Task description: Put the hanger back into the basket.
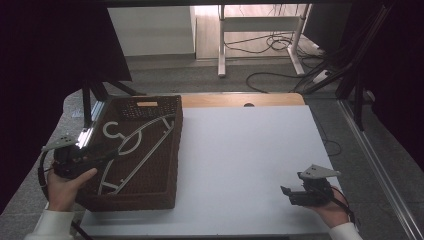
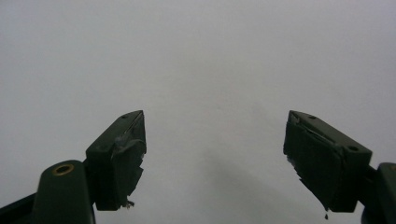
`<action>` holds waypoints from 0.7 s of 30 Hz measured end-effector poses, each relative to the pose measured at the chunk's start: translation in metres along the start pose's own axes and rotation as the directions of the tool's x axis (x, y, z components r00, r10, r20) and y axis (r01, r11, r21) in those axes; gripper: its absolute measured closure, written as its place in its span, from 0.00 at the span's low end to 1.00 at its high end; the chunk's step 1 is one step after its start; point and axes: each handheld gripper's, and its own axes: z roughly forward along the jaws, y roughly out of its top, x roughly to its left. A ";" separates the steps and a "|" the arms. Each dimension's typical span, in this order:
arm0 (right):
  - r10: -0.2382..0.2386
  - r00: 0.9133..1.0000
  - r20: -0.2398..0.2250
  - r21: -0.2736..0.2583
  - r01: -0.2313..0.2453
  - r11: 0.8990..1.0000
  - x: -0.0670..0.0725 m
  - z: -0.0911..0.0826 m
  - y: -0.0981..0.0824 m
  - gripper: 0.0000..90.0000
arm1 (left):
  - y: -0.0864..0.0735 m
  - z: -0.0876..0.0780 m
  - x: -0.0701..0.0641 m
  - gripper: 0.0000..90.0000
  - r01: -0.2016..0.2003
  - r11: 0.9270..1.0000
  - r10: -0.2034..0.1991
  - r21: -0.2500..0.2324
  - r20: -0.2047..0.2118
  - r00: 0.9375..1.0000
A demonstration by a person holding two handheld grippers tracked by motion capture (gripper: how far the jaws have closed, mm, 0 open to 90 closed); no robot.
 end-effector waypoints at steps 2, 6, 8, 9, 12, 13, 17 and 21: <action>0.004 1.000 -0.012 -0.018 -0.005 1.000 0.000 -0.002 0.002 0.24 | 0.001 0.004 -0.009 0.28 -0.012 1.000 0.012 0.012 0.020 1.000; -0.002 1.000 -0.021 -0.037 0.002 0.999 0.001 -0.004 0.005 0.24 | 0.000 0.012 -0.027 0.28 -0.031 0.999 0.029 0.028 0.057 0.998; -0.005 1.000 -0.027 -0.045 0.003 0.999 0.001 -0.005 0.006 0.24 | -0.001 0.017 -0.036 0.27 -0.041 0.998 0.038 0.040 0.070 0.997; -0.008 1.000 -0.029 -0.049 0.006 0.999 0.001 -0.005 0.007 0.24 | -0.002 0.020 -0.041 0.27 -0.043 0.998 0.040 0.048 0.073 0.997; -0.008 1.000 -0.031 -0.054 0.006 0.999 0.001 -0.005 0.007 0.24 | -0.006 0.029 -0.052 0.26 -0.052 0.996 0.046 0.066 0.082 0.996; -0.008 0.999 -0.031 -0.053 0.007 0.999 0.001 -0.006 0.007 0.24 | -0.007 0.031 -0.056 0.26 -0.051 0.996 0.045 0.068 0.087 0.995; -0.009 0.999 -0.032 -0.055 0.008 0.998 0.001 -0.006 0.008 0.23 | -0.011 0.038 -0.069 0.27 -0.051 0.996 0.042 0.074 0.108 0.993; -0.015 0.999 -0.033 -0.053 0.013 0.999 0.001 -0.005 0.007 0.23 | -0.013 0.046 -0.081 0.27 -0.085 0.991 0.072 0.103 0.127 0.989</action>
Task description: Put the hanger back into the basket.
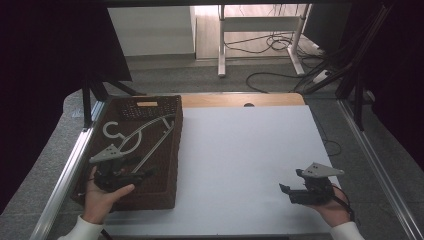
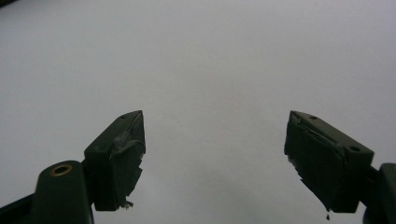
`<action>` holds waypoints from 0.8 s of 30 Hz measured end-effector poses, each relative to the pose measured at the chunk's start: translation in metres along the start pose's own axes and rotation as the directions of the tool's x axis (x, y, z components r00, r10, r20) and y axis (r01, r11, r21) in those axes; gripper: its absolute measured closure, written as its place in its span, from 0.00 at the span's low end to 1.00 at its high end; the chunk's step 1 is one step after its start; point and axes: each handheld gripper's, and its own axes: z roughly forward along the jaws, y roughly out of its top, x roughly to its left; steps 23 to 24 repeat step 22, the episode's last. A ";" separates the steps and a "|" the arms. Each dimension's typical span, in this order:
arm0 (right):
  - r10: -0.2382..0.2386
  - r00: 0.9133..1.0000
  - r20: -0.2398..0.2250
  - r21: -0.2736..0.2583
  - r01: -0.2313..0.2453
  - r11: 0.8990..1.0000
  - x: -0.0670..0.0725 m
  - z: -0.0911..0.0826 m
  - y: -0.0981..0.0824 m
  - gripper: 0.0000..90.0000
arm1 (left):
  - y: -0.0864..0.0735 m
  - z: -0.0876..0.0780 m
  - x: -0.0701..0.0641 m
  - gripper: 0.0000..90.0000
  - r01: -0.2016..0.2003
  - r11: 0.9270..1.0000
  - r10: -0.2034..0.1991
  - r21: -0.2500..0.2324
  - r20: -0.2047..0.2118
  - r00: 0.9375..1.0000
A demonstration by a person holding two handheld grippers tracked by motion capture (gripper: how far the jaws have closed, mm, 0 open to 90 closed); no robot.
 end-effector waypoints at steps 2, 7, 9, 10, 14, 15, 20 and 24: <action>-0.002 1.000 -0.001 0.001 0.002 1.000 0.000 0.000 0.000 0.23 | -0.001 0.003 -0.004 0.27 -0.009 1.000 0.009 0.008 0.002 1.000; -0.003 1.000 0.004 -0.001 0.003 1.000 -0.001 -0.001 0.000 0.23 | -0.002 0.006 -0.010 0.27 -0.019 1.000 0.019 0.013 0.007 1.000; -0.002 1.000 0.004 -0.003 0.002 1.000 -0.001 -0.001 0.000 0.23 | -0.003 0.008 -0.011 0.27 -0.020 1.000 0.020 0.016 0.016 1.000; 0.000 1.000 0.004 -0.003 0.000 1.000 0.000 -0.002 0.000 0.23 | -0.003 0.009 -0.011 0.27 -0.023 0.999 0.023 0.022 0.020 1.000; -0.004 1.000 0.008 -0.006 0.004 1.000 0.000 -0.003 0.001 0.23 | -0.003 0.010 -0.013 0.27 -0.030 0.999 0.029 0.025 0.025 0.999; -0.004 1.000 0.010 -0.007 0.004 1.000 0.000 -0.003 0.001 0.23 | -0.003 0.010 -0.013 0.27 -0.031 0.999 0.030 0.024 0.027 0.999; -0.006 1.000 0.012 -0.006 0.006 1.000 0.000 -0.003 0.002 0.22 | -0.003 0.008 -0.014 0.27 -0.034 0.999 0.034 0.017 0.024 0.999; -0.008 1.000 0.011 -0.010 0.008 1.000 0.000 -0.003 0.002 0.22 | -0.003 0.008 -0.015 0.27 -0.037 0.999 0.036 0.014 0.024 0.999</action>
